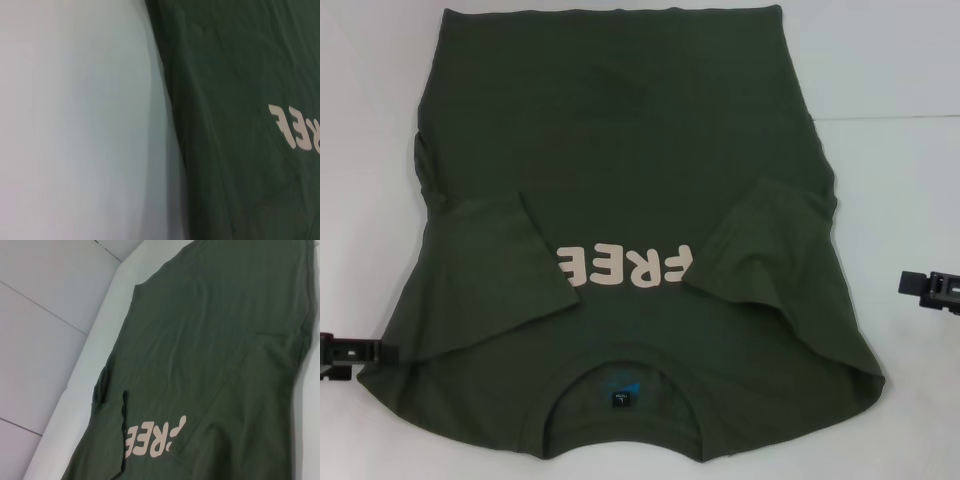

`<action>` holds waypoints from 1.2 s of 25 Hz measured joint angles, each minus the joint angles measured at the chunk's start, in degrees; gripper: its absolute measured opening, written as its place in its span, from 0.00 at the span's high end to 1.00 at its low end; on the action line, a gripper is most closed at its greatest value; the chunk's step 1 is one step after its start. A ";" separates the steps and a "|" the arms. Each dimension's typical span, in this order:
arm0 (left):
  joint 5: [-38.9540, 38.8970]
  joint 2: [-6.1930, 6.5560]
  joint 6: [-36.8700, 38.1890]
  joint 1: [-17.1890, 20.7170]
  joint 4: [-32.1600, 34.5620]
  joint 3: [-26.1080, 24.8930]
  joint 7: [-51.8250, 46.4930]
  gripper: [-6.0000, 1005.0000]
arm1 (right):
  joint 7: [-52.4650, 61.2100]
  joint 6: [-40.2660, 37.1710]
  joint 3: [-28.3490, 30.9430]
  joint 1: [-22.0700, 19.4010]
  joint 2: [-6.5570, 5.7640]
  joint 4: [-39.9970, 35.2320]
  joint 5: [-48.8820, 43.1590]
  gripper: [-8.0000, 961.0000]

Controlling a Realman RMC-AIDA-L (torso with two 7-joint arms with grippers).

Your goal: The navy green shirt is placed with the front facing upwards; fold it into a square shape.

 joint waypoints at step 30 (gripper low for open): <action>-0.02 -0.35 -3.65 -2.01 -5.34 3.06 -0.56 0.20 | -0.44 1.54 -0.06 1.74 0.07 1.56 -1.35 0.13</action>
